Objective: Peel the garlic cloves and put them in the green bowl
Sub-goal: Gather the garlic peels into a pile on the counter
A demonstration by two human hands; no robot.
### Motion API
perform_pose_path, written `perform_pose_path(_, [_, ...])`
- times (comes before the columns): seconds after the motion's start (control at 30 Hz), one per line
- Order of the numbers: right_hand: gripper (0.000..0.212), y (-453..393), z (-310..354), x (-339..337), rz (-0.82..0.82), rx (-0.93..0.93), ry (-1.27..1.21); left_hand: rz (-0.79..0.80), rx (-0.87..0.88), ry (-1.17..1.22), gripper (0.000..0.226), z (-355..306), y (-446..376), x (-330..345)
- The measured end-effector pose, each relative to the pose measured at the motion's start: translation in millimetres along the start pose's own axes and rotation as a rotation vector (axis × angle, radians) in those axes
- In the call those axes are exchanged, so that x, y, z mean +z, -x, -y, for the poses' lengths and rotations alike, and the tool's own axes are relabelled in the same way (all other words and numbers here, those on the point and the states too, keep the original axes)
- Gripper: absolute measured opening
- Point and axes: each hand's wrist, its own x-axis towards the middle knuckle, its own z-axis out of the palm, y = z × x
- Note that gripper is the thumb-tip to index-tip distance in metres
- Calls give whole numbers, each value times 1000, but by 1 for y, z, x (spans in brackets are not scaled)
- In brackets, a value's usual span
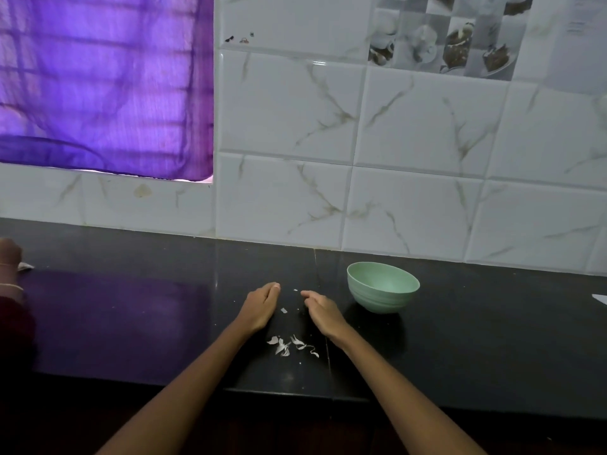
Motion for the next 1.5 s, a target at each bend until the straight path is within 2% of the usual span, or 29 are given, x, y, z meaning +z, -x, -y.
perform_pose_path(0.13, [47, -32, 2, 2, 108, 19, 198, 20, 16, -5, 28, 13, -28, 10])
perform_pose_path(0.23, [46, -53, 4, 4, 139, 22, 226, 34, 17, -19, 22, 19, -37, 12])
perform_pose_path(0.37, [42, -51, 1, 3, 165, -86, 208, 33, -8, 19, 34, 20, -39, 9])
perform_pose_path(0.47, [38, -21, 3, 1, 192, -142, 3, 57, -27, 67, 25, 13, -35, 5])
perform_pose_path(0.57, [40, 13, 2, -5, 206, -174, -316, 126, -30, 43, 35, 11, -29, 9])
perform_pose_path(0.67, [37, 30, 0, -11, 60, -117, -572, 193, -27, 16, 42, 6, -18, 11])
perform_pose_path(0.77, [41, 29, -7, -14, -224, -83, -435, 224, -4, -88, 43, -2, -5, 12])
perform_pose_path(0.83, [35, 27, -11, -14, -291, -39, -265, 236, -4, -89, 43, -5, 5, 14])
perform_pose_path(0.9, [36, 30, -10, -11, -243, -28, -49, 272, -34, 47, 43, -6, 17, 13])
perform_pose_path(0.97, [43, 36, -7, -8, -157, -76, 75, 321, -59, 285, 45, -7, 28, 9])
perform_pose_path(1.03, [46, 44, -4, -6, -126, -129, -18, 280, -74, 522, 44, -10, 37, 5])
perform_pose_path(1.1, [43, 55, -3, -7, -131, -137, -250, 140, -110, 625, 41, -11, 39, 3])
perform_pose_path(1.17, [43, 57, -6, -10, -215, -127, -336, 19, -100, 475, 32, -10, 34, 4])
perform_pose_path(1.23, [44, 50, -11, -13, -300, -120, -167, 6, -41, 165, 29, -9, 30, 3])
perform_pose_path(1.27, [43, 46, -12, -13, -285, -98, -39, 31, -23, 34, 35, -10, 27, 3])
perform_pose_path(1.37, [44, 42, -6, -8, -5, 4, 237, 190, 0, -242, 48, -13, 19, 10])
perform_pose_path(1.43, [43, 43, -2, -6, 109, -47, 114, 247, 26, -338, 48, -13, 15, 13])
perform_pose_path(1.5, [37, 48, -2, -7, 75, -76, -276, 211, 40, -275, 45, -11, 15, 12])
